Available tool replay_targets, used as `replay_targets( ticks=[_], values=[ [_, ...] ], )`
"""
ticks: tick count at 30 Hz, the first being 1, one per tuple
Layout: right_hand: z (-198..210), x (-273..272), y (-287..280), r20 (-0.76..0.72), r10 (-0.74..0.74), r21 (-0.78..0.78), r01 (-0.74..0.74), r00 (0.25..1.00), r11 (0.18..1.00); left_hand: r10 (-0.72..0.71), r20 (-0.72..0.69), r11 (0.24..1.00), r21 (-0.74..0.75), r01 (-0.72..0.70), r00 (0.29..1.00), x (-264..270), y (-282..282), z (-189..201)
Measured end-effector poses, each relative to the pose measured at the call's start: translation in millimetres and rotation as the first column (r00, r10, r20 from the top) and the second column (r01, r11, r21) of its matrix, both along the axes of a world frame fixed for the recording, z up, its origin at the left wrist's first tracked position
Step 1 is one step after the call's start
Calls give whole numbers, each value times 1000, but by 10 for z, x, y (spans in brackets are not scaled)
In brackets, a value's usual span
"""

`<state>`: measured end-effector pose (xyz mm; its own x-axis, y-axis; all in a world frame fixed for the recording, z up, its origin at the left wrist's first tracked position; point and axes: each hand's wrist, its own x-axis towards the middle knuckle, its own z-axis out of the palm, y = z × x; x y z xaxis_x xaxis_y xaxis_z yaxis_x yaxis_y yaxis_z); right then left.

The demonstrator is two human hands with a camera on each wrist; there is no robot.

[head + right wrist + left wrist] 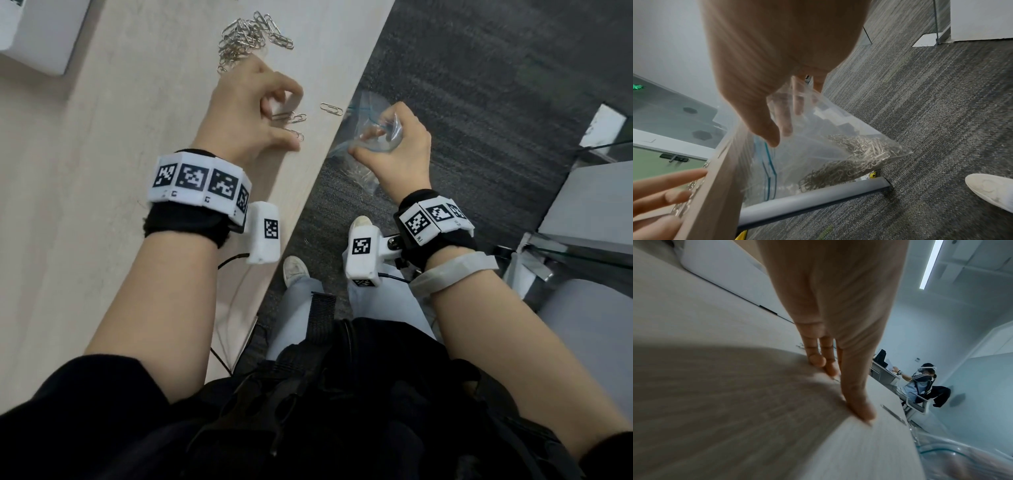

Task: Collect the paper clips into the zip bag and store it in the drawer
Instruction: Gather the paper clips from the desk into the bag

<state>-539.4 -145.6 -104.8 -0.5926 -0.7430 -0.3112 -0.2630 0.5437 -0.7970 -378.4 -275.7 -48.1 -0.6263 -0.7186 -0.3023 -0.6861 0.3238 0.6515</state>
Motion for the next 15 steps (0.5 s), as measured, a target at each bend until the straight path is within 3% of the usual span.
replay_targets(
  ticks=[6, 15],
  values=[
    [-28, 26, 45, 10, -16, -7, 16, 1000, 1000, 87, -124, 996, -7, -88, 988, -93, 73, -87],
    [-37, 32, 41, -17, -8, -28, 7, 1000, 1000, 16, -145, 999, -45, -23, 989, -392, 148, -126]
  ],
)
